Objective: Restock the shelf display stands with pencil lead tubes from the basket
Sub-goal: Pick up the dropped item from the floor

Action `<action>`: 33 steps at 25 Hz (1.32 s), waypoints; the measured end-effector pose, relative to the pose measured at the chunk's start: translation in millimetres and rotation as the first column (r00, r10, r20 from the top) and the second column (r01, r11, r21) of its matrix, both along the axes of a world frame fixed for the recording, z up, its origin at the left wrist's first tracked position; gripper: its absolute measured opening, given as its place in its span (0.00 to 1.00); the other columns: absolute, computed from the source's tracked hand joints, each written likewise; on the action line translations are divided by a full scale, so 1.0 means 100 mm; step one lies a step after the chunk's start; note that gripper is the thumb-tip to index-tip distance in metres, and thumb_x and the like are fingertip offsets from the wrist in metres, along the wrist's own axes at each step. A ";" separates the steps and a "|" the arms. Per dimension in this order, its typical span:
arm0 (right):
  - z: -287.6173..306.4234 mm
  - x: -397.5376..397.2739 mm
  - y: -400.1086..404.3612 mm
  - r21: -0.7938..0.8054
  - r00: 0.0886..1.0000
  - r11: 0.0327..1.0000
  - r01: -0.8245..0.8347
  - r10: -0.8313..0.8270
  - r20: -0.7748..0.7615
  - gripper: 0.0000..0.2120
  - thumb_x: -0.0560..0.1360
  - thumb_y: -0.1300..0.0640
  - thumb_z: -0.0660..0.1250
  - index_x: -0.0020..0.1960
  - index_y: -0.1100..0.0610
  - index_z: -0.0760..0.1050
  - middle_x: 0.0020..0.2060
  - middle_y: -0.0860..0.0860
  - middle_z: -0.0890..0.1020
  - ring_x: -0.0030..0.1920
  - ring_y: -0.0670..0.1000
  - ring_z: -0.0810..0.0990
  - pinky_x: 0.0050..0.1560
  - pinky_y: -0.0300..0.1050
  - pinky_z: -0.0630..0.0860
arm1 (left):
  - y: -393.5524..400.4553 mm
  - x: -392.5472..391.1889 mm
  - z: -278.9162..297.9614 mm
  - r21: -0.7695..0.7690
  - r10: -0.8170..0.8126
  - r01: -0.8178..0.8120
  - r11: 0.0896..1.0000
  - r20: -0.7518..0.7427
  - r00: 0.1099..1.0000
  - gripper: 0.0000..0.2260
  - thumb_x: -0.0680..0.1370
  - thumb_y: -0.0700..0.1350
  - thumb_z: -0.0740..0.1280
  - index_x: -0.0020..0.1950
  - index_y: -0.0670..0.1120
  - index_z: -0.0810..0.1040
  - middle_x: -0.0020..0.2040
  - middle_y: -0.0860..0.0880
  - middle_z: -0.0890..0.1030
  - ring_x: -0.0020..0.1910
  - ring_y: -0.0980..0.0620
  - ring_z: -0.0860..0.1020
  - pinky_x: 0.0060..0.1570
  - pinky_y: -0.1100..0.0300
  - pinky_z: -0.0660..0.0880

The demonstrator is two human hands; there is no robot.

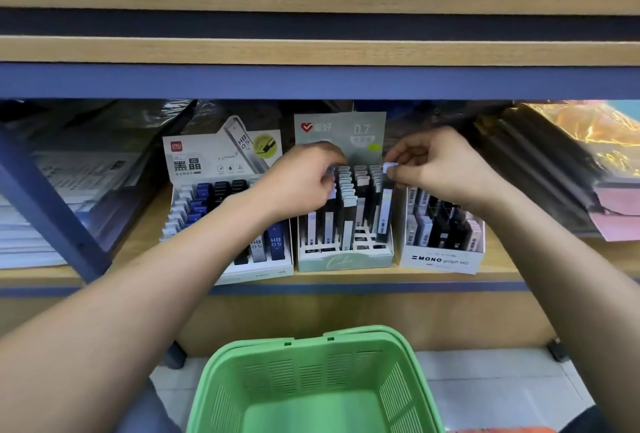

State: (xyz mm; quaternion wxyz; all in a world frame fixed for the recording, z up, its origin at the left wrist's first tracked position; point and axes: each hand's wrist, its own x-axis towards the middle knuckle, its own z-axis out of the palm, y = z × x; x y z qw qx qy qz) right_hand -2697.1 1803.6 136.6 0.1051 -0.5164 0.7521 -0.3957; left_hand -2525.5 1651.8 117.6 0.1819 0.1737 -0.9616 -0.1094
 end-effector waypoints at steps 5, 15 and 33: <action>0.07 0.05 -0.04 -0.057 0.985 0.991 -0.122 0.128 0.119 0.03 0.73 0.63 0.75 0.45 0.58 0.83 0.37 0.56 0.86 0.36 0.52 0.85 0.43 0.43 0.82 | -0.09 0.07 0.03 0.043 0.022 -0.024 0.999 0.055 0.998 0.16 0.80 0.39 0.66 0.67 0.47 0.81 0.66 0.50 0.81 0.66 0.49 0.77 0.68 0.52 0.72; -0.20 0.44 -0.32 -0.062 0.970 0.981 -0.184 0.171 -0.173 0.04 0.75 0.57 0.75 0.47 0.49 0.83 0.42 0.42 0.85 0.45 0.38 0.82 0.48 0.35 0.78 | -0.14 0.28 0.02 -0.025 -0.085 0.089 0.996 0.138 0.987 0.16 0.77 0.35 0.62 0.59 0.46 0.84 0.58 0.49 0.84 0.57 0.46 0.80 0.58 0.50 0.76; -0.39 0.44 -0.32 -0.004 0.807 0.969 -0.249 0.205 -0.553 0.06 0.76 0.56 0.74 0.51 0.53 0.87 0.44 0.46 0.77 0.50 0.53 0.74 0.51 0.55 0.75 | -0.09 0.34 0.02 -0.054 -0.079 0.092 0.994 0.207 0.975 0.24 0.78 0.33 0.60 0.72 0.49 0.78 0.75 0.53 0.73 0.74 0.52 0.70 0.73 0.63 0.62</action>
